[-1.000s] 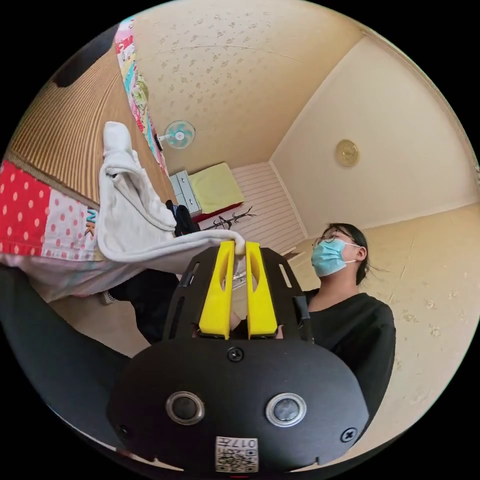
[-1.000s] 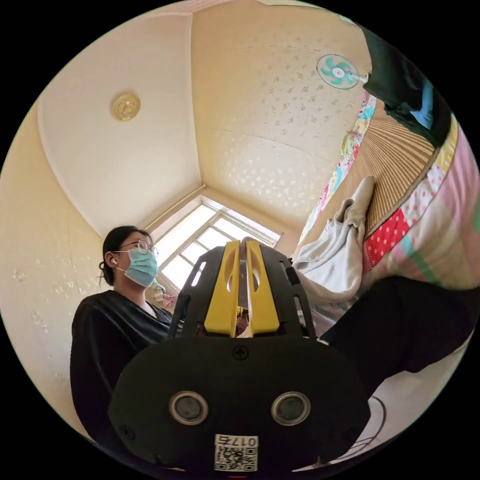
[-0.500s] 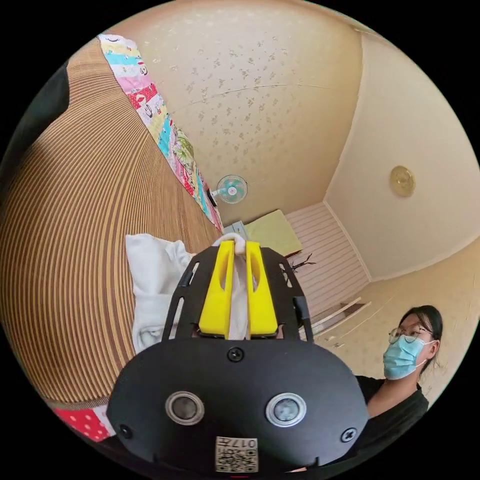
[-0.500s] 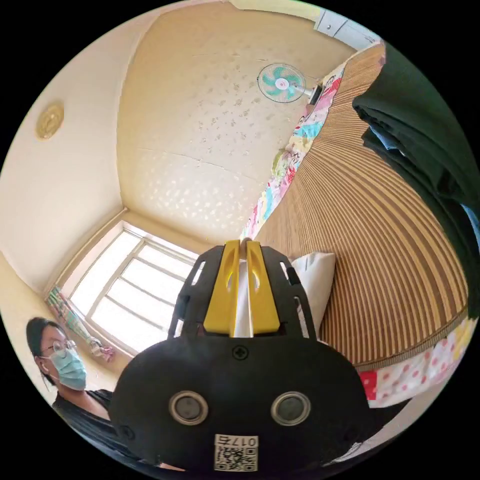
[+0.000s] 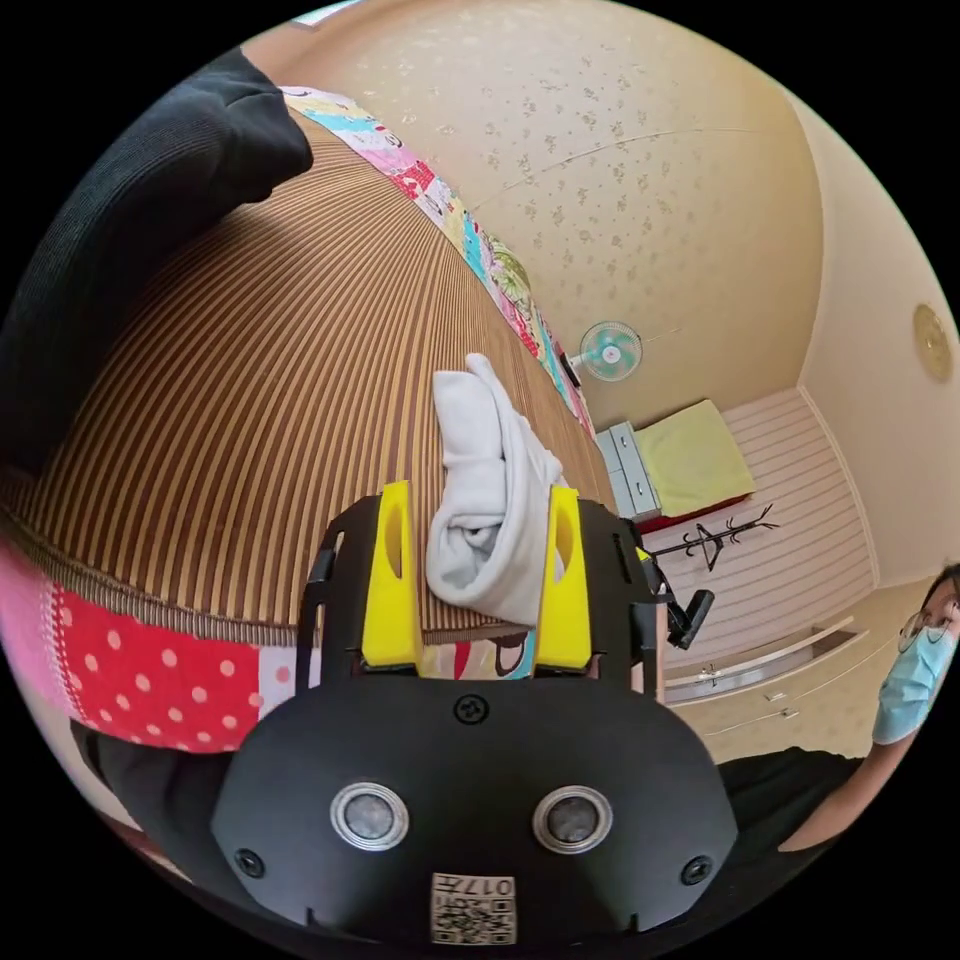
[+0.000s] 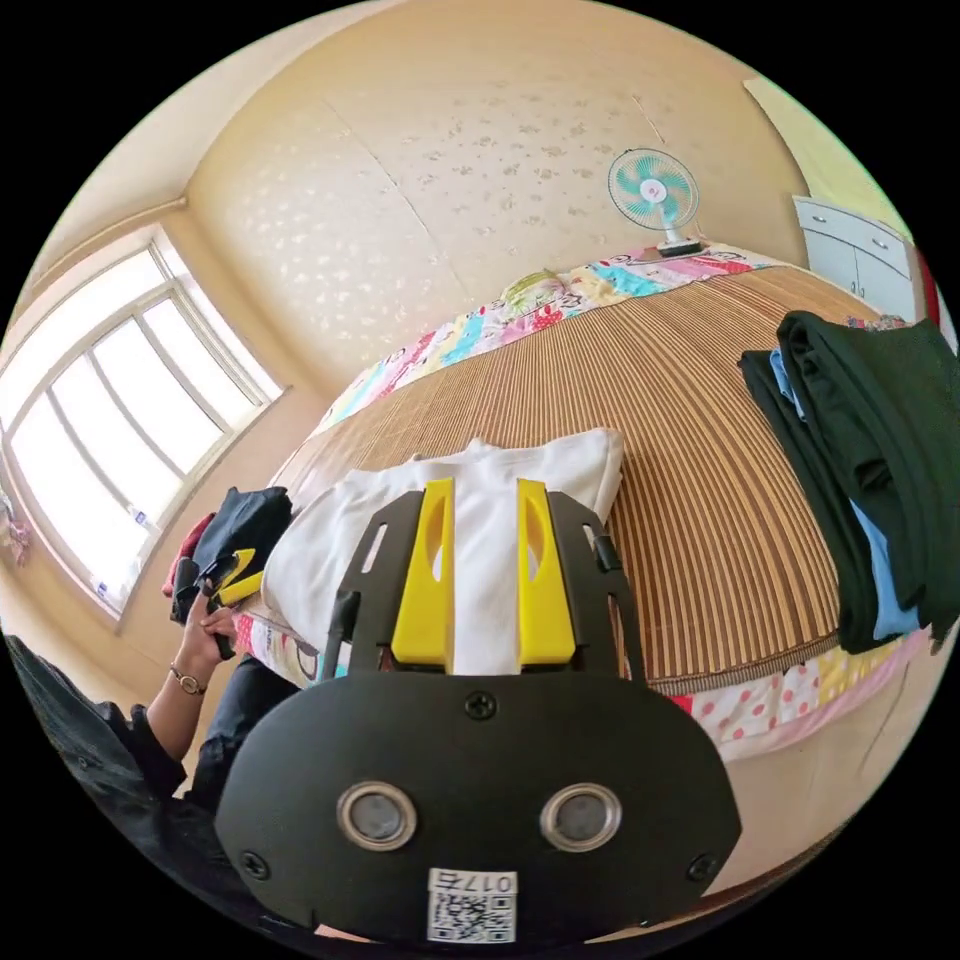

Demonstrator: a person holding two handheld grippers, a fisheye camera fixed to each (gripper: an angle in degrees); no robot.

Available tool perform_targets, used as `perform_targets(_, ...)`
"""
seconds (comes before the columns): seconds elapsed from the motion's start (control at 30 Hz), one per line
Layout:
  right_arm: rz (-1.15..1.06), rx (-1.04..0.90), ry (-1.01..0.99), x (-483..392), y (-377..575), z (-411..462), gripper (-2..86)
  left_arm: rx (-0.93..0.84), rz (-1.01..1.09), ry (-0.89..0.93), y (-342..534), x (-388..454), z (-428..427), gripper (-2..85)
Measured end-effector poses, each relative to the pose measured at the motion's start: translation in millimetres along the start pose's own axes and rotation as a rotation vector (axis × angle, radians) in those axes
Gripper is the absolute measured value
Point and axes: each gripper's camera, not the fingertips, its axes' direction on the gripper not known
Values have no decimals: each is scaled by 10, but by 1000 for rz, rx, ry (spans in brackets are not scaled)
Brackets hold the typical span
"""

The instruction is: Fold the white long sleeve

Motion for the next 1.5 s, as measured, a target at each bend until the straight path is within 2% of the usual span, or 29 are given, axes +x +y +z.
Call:
perform_targets(0.07,-100,-48,158,-190,439,231,83,10,21,-72,328,117,-4,176)
perform_targets(0.17,18,1,260,-97,942,150,87,75,162,-123,522,351,-3,140)
perform_targets(0.23,62,38,201,9,1212,25,96,56,228,-83,485,429,76,130)
perform_targets(0.33,129,-4,82,262,1534,32,115,-44,240,-10,270,436,350,119)
perform_targets(0.43,94,-44,-132,366,1765,118,120,-130,205,13,111,404,600,48)
perform_targets(0.5,57,-69,-214,363,1879,165,120,-127,198,31,83,380,596,38)
perform_targets(0.63,-73,-202,-90,227,2116,402,110,-24,154,143,168,165,373,30)
perform_targets(0.77,-205,-268,37,1,2249,694,60,5,88,143,349,-40,379,27)
perform_targets(0.9,-320,-341,35,-118,2310,900,40,16,66,169,384,-134,366,24)
perform_targets(0.97,-395,-391,108,-139,2331,945,36,21,64,178,368,-194,326,21)
perform_targets(1.03,-389,-380,211,-58,2312,879,34,22,70,173,367,-230,290,20)
perform_targets(1.13,-309,-298,158,103,2300,737,35,4,74,176,431,-290,300,25)
perform_targets(1.3,-211,-409,147,204,2494,1088,48,18,21,142,627,-395,250,48)
perform_targets(1.4,-81,-328,106,282,2498,878,70,84,-32,146,783,-471,26,112)
perform_targets(1.5,-32,-211,47,203,2460,607,78,43,-56,68,918,-439,-21,157)
